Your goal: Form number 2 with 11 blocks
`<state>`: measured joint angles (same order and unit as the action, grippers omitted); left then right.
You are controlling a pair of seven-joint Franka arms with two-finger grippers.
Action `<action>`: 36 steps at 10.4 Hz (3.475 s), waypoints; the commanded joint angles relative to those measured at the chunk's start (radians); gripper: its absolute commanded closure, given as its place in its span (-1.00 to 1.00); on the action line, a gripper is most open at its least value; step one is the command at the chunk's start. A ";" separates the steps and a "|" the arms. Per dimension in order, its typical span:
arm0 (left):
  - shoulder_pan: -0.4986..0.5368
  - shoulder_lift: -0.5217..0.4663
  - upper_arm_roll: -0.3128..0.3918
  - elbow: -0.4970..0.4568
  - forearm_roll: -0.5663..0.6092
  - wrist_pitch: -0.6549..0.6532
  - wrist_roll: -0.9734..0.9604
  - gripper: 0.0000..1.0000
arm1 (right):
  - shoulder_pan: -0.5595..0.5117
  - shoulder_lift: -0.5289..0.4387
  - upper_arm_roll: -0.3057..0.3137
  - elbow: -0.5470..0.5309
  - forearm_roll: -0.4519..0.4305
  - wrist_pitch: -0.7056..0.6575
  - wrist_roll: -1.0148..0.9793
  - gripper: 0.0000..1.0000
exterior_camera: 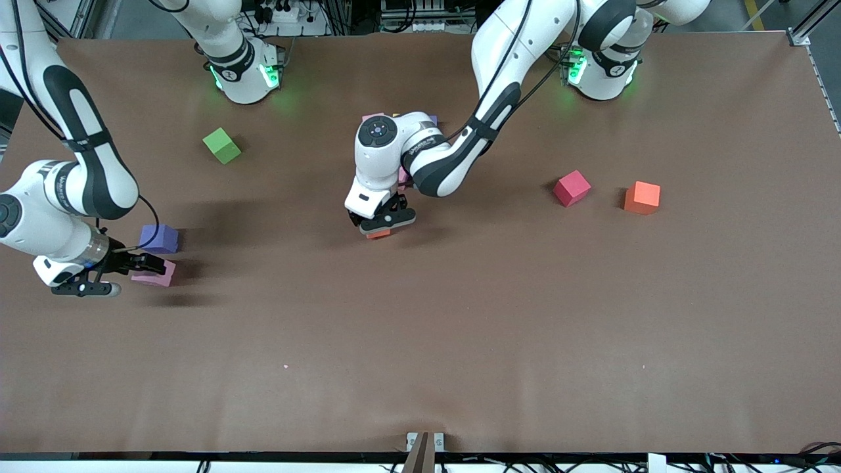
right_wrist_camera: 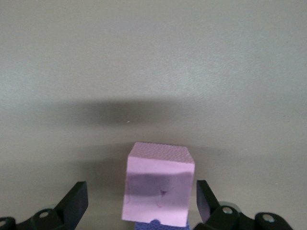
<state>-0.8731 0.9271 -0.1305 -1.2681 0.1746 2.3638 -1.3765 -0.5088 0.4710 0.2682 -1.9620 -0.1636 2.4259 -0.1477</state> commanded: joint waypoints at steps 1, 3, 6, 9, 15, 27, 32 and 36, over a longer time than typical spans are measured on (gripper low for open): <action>-0.027 0.022 0.020 0.027 -0.018 0.008 -0.007 0.64 | 0.004 0.020 -0.032 -0.008 0.012 0.048 -0.062 -1.00; -0.040 0.029 0.020 0.027 -0.018 0.008 -0.007 0.64 | 0.003 0.040 -0.035 -0.008 0.015 0.080 -0.061 -1.00; -0.047 0.032 0.020 0.022 -0.017 0.008 -0.007 -0.19 | 0.004 0.048 -0.035 -0.008 0.022 0.090 -0.059 -1.00; -0.049 0.027 0.020 0.021 -0.017 0.008 -0.007 -1.00 | 0.004 0.067 -0.035 -0.034 0.022 0.161 -0.061 -0.88; 0.017 -0.085 0.020 0.018 -0.059 -0.075 -0.036 -1.00 | 0.076 0.051 -0.034 -0.063 0.018 0.164 -0.121 1.00; 0.541 -0.811 -0.003 -0.930 -0.150 -0.176 0.134 -1.00 | 0.417 0.009 0.273 0.041 0.021 -0.125 1.111 1.00; 0.755 -0.957 -0.001 -1.138 -0.266 -0.155 0.240 -1.00 | 0.564 0.011 0.321 0.121 0.022 -0.214 1.653 1.00; 0.753 -0.953 -0.024 -1.290 -0.299 0.027 0.243 -1.00 | 0.636 0.037 0.319 0.173 0.027 -0.214 2.062 1.00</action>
<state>-0.1186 0.0031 -0.1307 -2.4803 -0.0936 2.3115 -1.1450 0.1086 0.4930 0.5917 -1.8182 -0.1533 2.2276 1.8164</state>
